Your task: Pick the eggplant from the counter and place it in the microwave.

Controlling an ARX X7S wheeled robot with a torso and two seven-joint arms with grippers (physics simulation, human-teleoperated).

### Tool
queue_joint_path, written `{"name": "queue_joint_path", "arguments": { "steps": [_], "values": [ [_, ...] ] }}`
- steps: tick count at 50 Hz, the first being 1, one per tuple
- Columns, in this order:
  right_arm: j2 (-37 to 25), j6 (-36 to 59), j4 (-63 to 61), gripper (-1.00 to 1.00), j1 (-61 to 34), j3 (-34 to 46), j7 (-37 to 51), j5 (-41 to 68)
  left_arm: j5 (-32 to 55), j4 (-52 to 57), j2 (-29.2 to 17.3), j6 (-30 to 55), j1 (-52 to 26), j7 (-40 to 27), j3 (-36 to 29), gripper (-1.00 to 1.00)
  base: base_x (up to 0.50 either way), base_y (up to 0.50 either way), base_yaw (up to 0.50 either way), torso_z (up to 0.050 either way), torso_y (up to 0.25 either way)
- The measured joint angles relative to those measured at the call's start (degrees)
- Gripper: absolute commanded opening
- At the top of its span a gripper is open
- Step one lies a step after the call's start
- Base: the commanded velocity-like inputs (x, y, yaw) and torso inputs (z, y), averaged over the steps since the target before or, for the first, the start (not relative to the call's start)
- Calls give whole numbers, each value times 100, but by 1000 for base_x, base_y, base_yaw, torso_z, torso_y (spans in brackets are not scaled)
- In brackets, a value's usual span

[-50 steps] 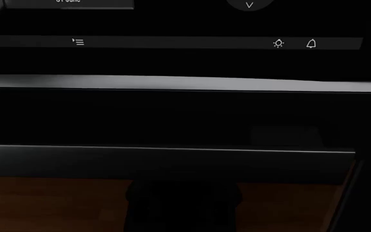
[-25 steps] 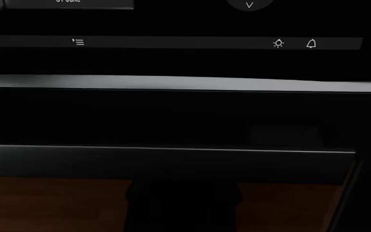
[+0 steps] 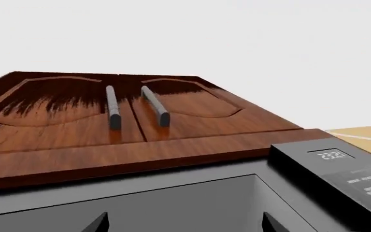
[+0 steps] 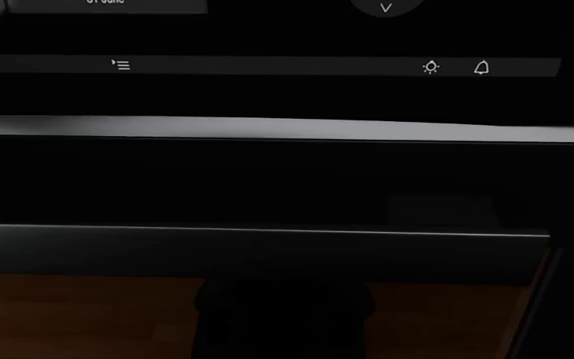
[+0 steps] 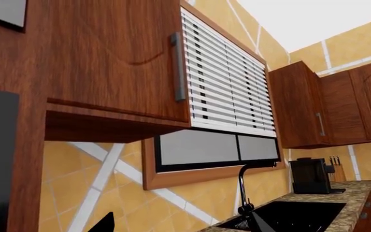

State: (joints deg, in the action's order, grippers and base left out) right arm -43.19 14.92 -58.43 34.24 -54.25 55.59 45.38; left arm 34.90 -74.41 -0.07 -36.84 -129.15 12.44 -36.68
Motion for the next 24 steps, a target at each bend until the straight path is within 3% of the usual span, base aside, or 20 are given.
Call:
{"name": "queue_joint_path", "arguments": {
  "steps": [11,24],
  "values": [
    [72,-83,-4,100,77,-90,-54,20,650,195,-24,-98,-257,-44,-693,100,0,0,0,0,0],
    [132,-172,-41,100,182,-158,-79,24,905,1392,-386,376,-334,-436,-1056,100,0,0,0,0,0]
  ]
}}
